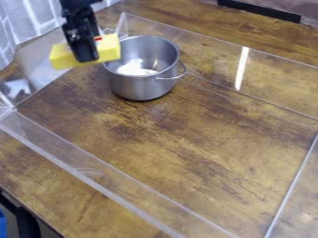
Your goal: Move the yellow butter to the right side of the table
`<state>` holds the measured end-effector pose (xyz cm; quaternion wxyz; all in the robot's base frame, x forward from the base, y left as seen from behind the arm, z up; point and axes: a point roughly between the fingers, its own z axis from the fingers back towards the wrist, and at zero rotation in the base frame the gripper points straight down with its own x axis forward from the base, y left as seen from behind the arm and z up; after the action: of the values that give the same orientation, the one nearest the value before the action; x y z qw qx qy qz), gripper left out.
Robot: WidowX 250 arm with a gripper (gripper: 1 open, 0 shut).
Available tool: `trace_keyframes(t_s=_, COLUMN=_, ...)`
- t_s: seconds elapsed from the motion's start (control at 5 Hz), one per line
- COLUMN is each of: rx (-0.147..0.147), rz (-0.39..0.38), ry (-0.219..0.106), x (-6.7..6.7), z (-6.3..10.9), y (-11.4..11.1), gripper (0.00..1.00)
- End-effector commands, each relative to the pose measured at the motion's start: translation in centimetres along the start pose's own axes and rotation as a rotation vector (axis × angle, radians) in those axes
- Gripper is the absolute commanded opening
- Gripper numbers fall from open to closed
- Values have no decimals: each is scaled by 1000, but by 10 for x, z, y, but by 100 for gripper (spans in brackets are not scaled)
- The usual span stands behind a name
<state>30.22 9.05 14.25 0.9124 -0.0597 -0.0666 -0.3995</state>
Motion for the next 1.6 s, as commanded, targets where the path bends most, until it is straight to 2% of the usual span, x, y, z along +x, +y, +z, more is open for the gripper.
trace_keyframes(t_s=0.0, rx=84, rz=23, ry=-54, x=22, z=7, y=-21, gripper=0)
trace_keyframes(t_s=0.2, rx=111, rz=67, ry=-93, x=45, z=1, y=-44, gripper=0)
trace_keyframes(t_s=0.4, rx=120, rz=169, ry=-128, x=72, z=-17, y=-72, gripper=0)
trace_keyframes(t_s=0.6, rx=120, rz=244, ry=-142, x=100, z=-37, y=-99, gripper=0)
trace_keyframes(t_s=0.8, rx=77, rz=265, ry=-161, x=121, z=-64, y=-119, gripper=0)
trace_keyframes(t_s=1.0, rx=64, rz=227, ry=-148, x=124, z=-81, y=-98, gripper=0)
trace_keyframes(t_s=1.2, rx=85, rz=270, ry=-150, x=115, z=-79, y=-73, gripper=0)
trace_keyframes(t_s=1.4, rx=97, rz=318, ry=-155, x=113, z=-78, y=-80, gripper=100)
